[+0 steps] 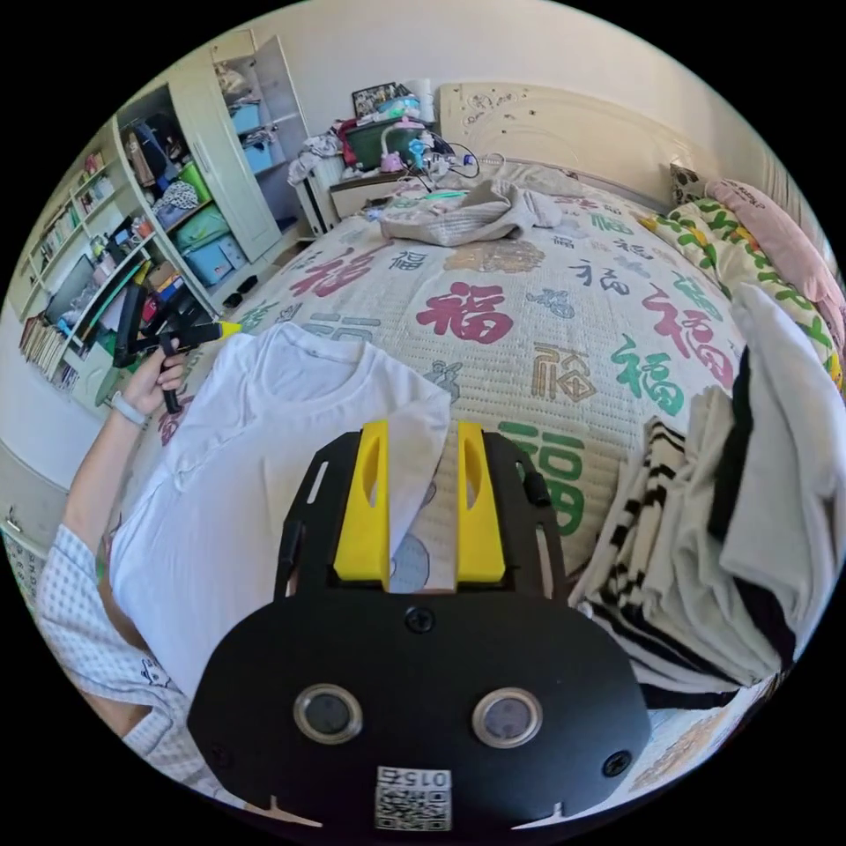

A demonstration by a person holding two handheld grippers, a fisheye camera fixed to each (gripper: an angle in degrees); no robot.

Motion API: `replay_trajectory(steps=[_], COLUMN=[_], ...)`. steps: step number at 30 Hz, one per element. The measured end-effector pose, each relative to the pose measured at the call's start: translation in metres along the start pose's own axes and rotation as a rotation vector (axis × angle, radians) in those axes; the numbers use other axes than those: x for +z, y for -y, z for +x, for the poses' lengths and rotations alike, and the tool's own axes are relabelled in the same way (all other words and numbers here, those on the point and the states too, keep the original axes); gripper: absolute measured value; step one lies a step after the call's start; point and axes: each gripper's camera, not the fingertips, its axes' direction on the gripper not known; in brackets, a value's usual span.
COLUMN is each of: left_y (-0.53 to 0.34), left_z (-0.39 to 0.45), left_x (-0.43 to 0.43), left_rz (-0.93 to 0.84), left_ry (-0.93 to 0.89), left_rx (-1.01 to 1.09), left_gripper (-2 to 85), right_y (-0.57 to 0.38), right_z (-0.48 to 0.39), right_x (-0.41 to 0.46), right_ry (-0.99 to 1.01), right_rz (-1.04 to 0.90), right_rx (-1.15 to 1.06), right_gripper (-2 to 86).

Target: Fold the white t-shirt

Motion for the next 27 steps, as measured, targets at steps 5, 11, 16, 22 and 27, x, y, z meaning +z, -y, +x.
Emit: replay_trajectory(steps=[5, 11, 16, 22, 27], left_y=[-0.001, -0.021, -0.065, -0.163, -0.288], left_z=[0.008, 0.026, 0.060, 0.100, 0.127], left_x=[0.022, 0.005, -0.077, -0.203, -0.270], left_rz=[-0.120, -0.163, -0.006, 0.104, 0.102], left_ry=[0.058, 0.053, 0.000, -0.115, -0.192], left_rx=[0.078, 0.199, 0.310, 0.430, 0.517], left_gripper=[11.1, 2.4, 0.9, 0.7, 0.7], right_y=[0.028, 0.016, -0.027, -0.135, -0.255], right_z=[-0.010, -0.041, -0.055, -0.096, -0.141], right_x=[0.049, 0.043, -0.020, -0.112, -0.146], right_ry=[-0.036, -0.100, -0.030, 0.065, 0.134], right_rz=[-0.149, -0.177, -0.029, 0.097, 0.106], right_rx=[0.024, -0.139, -0.154, -0.283, -0.404], right_gripper=[12.2, 3.4, 2.2, 1.8, 1.8])
